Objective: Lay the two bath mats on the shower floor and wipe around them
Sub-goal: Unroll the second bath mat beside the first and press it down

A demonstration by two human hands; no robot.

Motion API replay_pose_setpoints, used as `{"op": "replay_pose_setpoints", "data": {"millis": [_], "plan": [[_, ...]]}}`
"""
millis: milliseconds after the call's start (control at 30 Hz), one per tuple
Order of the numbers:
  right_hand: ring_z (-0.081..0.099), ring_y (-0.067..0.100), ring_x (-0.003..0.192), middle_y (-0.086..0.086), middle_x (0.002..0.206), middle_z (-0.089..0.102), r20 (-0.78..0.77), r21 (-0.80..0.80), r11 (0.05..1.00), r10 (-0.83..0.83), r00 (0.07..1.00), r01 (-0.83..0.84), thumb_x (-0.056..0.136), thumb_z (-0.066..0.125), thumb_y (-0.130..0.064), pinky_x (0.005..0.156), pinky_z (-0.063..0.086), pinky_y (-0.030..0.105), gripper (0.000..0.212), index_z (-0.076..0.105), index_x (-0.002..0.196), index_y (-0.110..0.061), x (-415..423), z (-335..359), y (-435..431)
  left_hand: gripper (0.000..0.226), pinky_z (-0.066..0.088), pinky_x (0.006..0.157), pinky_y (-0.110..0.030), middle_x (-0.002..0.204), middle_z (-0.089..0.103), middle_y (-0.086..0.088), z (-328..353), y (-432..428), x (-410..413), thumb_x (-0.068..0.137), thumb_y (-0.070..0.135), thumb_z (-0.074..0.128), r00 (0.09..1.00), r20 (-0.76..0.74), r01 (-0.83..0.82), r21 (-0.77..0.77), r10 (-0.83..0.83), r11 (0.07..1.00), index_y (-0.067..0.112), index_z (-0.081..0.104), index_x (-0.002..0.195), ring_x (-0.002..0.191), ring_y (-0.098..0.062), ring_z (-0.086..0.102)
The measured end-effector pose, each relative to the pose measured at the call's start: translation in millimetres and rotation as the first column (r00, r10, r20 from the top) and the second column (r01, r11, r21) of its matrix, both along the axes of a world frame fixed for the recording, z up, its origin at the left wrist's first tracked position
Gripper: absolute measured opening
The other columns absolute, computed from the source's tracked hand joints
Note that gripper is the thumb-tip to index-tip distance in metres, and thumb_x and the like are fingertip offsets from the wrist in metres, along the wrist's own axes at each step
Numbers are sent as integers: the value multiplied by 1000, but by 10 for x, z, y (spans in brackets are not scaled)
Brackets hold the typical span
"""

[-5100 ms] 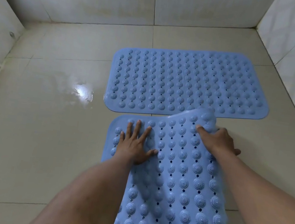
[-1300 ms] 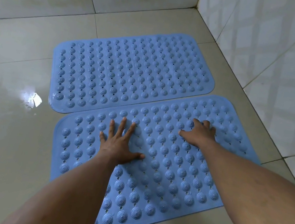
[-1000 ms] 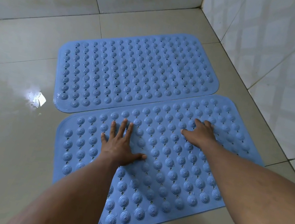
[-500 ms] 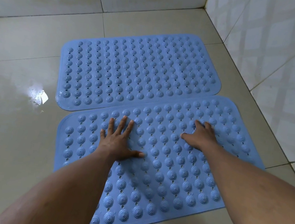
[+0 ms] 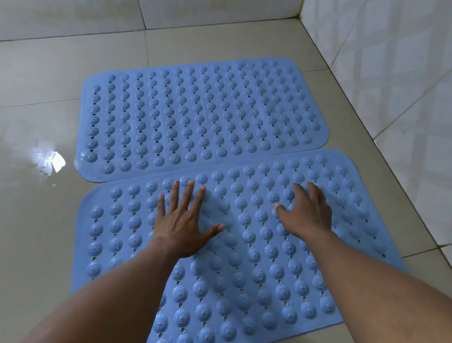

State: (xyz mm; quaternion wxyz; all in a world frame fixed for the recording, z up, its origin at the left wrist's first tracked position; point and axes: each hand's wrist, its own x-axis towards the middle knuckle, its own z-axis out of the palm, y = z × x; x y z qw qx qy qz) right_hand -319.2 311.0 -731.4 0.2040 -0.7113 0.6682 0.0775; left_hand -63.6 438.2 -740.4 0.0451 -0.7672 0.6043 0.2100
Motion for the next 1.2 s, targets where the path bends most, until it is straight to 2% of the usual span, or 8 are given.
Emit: {"op": "replay_pose_setpoints", "data": {"millis": [133, 367, 467, 533, 667, 933, 1100, 1200], "plan": [[2, 25, 156, 2, 169, 8, 8, -93, 991, 93, 996, -91, 97, 46, -56, 122, 17, 51, 71, 25, 157, -25, -234, -46, -208, 94, -10, 125, -53, 170, -20, 2, 33, -359, -314, 91, 81, 22, 997, -11, 81, -97, -82, 992, 29, -10, 162, 152, -26, -30], [9, 26, 156, 3, 168, 17, 8, -214, 961, 180, 984, -175, 98, 45, -54, 122, 18, 53, 69, 28, 156, -21, -532, -152, -850, 77, -11, 126, -49, 170, -16, 3, -86, -1143, -900, 101, 65, 22, 977, -11, 205, -189, -211, 960, 26, -2, 163, 153, -24, -27], [17, 29, 154, 7, 165, 25, 33, -247, 952, 192, 981, -178, 96, 38, -59, 121, 21, 53, 68, 35, 153, -21, -537, -307, -999, 75, -9, 126, -48, 171, -13, 3, -249, -1417, -1066, 103, 63, 21, 976, -20, 209, -203, -217, 957, 25, 0, 163, 155, -23, -22], [25, 32, 150, 9, 161, 31, 53, -345, 924, 195, 979, -165, 95, 34, -59, 120, 21, 54, 67, 42, 149, -20, -521, -453, -940, 74, -3, 127, -49, 172, -8, 3, -368, -1458, -1132, 103, 62, 20, 979, -23, 195, -217, -205, 957, 24, 2, 164, 156, -22, -17], [35, 35, 145, 12, 150, 43, 83, -493, 861, 190, 978, -125, 95, 43, -51, 120, 21, 57, 55, 54, 139, -20, -491, -597, -860, 73, 5, 128, -48, 171, 11, 1, -478, -1383, -1157, 101, 59, 27, 985, -33, 150, -329, -170, 932, 20, 20, 163, 158, -22, -1], [38, 37, 144, 13, 149, 49, 125, -551, 829, 194, 973, -95, 97, 48, -45, 119, 23, 58, 48, 63, 136, -21, -499, -628, -877, 67, 18, 125, -51, 169, 23, -2, -430, -1421, -1136, 100, 58, 33, 977, 11, 207, -305, -214, 930, 25, 36, 158, 157, -30, 14], [38, 37, 144, 13, 149, 50, 106, -545, 832, 192, 976, -104, 96, 49, -44, 118, 25, 59, 48, 63, 136, -20, -492, -635, -882, 66, 33, 118, -54, 163, 38, -6, -409, -1474, -1105, 95, 55, 40, 971, 18, 232, -324, -239, 917, 21, 49, 151, 150, -36, 32], [37, 39, 144, 16, 150, 48, 97, -505, 856, 188, 977, -114, 97, 41, -46, 116, 27, 62, 53, 61, 138, -18, -475, -595, -858, 72, 25, 123, -53, 167, 28, -5, -333, -1464, -1136, 95, 59, 31, 976, 3, 213, -243, -219, 946, 22, 41, 156, 155, -34, 22]]}}
